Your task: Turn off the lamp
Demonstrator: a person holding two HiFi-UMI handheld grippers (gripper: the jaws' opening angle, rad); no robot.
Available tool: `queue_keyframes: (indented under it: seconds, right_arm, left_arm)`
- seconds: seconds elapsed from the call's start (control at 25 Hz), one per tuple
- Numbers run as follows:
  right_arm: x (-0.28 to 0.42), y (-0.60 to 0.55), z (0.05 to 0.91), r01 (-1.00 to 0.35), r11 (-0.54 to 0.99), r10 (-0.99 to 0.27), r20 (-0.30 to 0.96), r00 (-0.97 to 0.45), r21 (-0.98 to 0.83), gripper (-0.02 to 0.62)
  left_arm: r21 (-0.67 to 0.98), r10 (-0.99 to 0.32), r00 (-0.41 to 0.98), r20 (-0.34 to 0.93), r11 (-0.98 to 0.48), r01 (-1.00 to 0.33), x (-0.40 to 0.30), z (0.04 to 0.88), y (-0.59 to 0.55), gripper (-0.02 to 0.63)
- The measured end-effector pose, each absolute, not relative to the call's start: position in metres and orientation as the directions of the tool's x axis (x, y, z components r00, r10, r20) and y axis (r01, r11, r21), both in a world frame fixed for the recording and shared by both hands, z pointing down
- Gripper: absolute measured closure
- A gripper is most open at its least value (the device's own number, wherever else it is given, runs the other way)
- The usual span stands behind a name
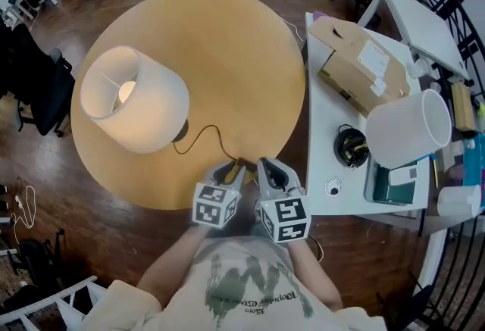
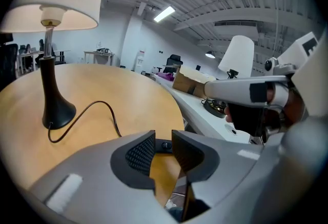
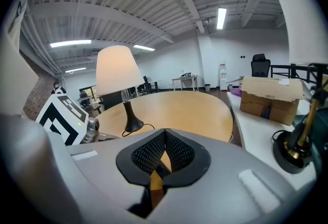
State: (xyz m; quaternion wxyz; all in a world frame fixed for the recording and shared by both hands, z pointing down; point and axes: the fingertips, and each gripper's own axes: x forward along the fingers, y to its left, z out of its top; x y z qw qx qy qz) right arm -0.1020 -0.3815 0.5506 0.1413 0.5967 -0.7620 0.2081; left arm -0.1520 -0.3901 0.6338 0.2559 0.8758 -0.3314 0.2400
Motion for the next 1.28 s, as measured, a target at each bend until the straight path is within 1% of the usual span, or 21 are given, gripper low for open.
queue_keyframes:
  seconds: [0.08,0.2,0.44,0.68,0.96,1.16,1.2,1.24,1.28]
  right_arm:
    - [-0.099,-0.376,0.554,-0.974,0.173,-0.851,0.475,-0.223,-0.147,0.595]
    - [-0.097,-0.369,0.558,-0.979,0.145,-0.851,0.487,-0.196,-0.141,0.595]
    - [-0.091,-0.357,0.563,-0.986,0.099,-0.848,0.507,-0.155,-0.135,0.595]
    - [-0.084,-0.352,0.564,-0.989,0.086,-0.845,0.517,-0.138,-0.124,0.595]
    - [-0.083,-0.357,0.566,-0.988,0.096,-0.845,0.515,-0.147,-0.124,0.595]
    - [-0.085,-0.359,0.566,-0.986,0.111,-0.843,0.513,-0.159,-0.124,0.595]
    - [-0.085,-0.359,0.566,-0.986,0.113,-0.843,0.513,-0.161,-0.123,0.595]
    - [-0.084,-0.36,0.566,-0.986,0.116,-0.844,0.512,-0.162,-0.122,0.595]
    - [-0.084,-0.361,0.566,-0.985,0.119,-0.844,0.511,-0.165,-0.122,0.595]
  left_arm:
    - [0.296,-0.435,0.675,0.596,-0.663,-0.688,-0.149,0.641,-0.391,0.521]
    - [0.315,-0.411,0.682,0.605,-0.663,-0.679,-0.147,0.651,-0.394,0.497]
    - [0.338,-0.377,0.685,0.624,-0.66,-0.671,-0.138,0.667,-0.401,0.488]
    - [0.33,-0.381,0.667,0.64,-0.648,-0.687,-0.135,0.673,-0.406,0.482]
    - [0.338,-0.348,0.679,0.646,-0.667,-0.664,-0.13,0.675,-0.409,0.489]
    - [0.302,-0.366,0.665,0.651,-0.679,-0.669,-0.131,0.677,-0.409,0.491]
    - [0.284,-0.372,0.658,0.655,-0.685,-0.671,-0.131,0.679,-0.409,0.524]
    - [0.271,-0.376,0.653,0.657,-0.691,-0.67,-0.132,0.679,-0.41,0.537]
    - [0.265,-0.377,0.652,0.658,-0.695,-0.669,-0.131,0.68,-0.41,0.537]
